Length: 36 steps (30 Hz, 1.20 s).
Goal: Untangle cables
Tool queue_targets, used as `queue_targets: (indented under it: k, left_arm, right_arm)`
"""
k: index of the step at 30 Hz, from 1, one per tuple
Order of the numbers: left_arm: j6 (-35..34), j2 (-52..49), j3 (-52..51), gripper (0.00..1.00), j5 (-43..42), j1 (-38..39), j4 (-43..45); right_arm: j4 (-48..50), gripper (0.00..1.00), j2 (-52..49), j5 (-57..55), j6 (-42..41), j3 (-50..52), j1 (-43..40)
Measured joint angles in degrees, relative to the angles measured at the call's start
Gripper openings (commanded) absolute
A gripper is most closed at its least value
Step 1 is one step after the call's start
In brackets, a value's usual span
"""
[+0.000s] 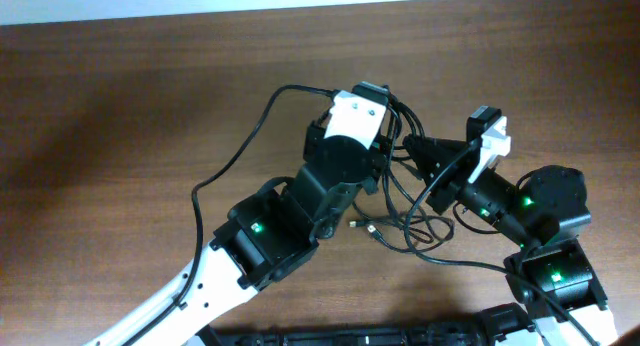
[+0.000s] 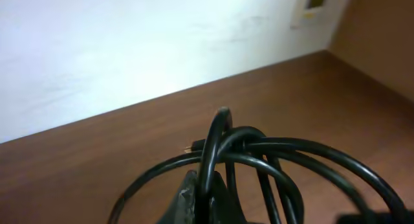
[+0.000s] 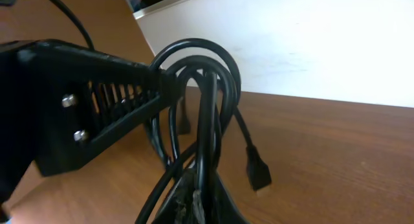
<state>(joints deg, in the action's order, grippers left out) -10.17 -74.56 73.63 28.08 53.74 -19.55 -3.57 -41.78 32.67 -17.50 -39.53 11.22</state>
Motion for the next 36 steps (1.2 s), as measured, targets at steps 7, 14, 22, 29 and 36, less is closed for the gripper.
queue_targets:
  k: [7, 14, 22, 29, 36]
  left_arm:
    - [-5.1, 0.0, 0.0, 0.00, 5.9, -2.2, -3.6]
    - [-3.7, 0.0, 0.0, 0.00, -4.9, -2.8, -3.7]
    - [0.1, 0.0, 0.0, 0.00, -21.7, -2.8, -2.6]
    - [0.3, 1.0, 0.0, 0.00, -28.0, -2.8, -1.7]
    - [0.3, 1.6, 0.0, 0.00, -24.9, -2.6, -1.4]
  right_arm:
    - [0.0, 0.62, 2.1, 0.3, 0.1, 0.0, 0.1]
    - [-2.8, 0.72, 2.4, -3.4, 0.6, 0.0, 0.1]
    - [-3.8, 0.49, 2.4, -5.7, 1.9, 0.0, 0.1]
    - [-4.6, 0.04, 2.1, -5.9, 3.2, 0.0, 0.1]
    - [-4.5, 0.04, 1.9, -5.6, 3.3, 0.0, 0.1]
